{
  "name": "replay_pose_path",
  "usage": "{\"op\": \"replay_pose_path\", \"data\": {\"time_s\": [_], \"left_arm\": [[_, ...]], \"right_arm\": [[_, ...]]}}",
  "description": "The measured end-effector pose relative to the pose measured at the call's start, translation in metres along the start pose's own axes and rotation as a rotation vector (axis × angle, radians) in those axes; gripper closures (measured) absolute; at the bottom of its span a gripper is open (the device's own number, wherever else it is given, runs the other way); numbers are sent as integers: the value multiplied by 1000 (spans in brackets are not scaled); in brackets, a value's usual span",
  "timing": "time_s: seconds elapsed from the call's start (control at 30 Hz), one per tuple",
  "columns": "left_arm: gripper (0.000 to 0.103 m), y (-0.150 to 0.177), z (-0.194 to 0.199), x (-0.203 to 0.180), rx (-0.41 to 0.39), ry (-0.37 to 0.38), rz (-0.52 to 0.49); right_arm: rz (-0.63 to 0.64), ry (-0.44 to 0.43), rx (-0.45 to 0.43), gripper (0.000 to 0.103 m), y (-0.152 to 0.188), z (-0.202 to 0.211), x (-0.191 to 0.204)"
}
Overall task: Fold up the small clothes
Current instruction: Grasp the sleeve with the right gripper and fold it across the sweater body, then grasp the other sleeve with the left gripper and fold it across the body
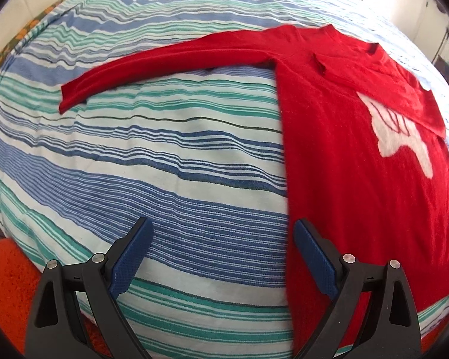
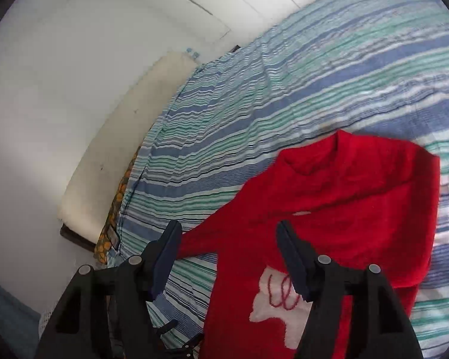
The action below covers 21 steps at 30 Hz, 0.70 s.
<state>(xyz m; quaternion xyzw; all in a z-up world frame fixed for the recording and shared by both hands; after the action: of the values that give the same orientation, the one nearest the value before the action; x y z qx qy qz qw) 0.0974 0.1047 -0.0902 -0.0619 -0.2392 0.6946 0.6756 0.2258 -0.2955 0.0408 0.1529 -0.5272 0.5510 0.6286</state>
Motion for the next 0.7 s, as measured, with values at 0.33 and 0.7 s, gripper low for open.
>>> {"op": "replay_pose_path", "data": {"time_s": [0.33,0.7], "left_arm": [[7,-5,-4,12,30,20,43],[14,-89,-75,164,36,269,675]], "right_arm": [[-171,255,93,53,87,47,-111],[-75,319,-23,38,176,128,-67]]}}
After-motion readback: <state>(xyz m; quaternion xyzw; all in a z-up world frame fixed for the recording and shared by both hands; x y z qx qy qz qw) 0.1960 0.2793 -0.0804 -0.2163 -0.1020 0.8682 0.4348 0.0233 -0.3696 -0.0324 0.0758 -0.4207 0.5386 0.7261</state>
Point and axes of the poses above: each gripper's, at about its wrist camera, not at the fingertips, and z roughly against the way its jaws point, x to its left, y to its underside, the point moved 1 cm from there along -z, roughly the way its jaws point, and after that the axes turned 13 degrees about -y, right-handed, at the moved point
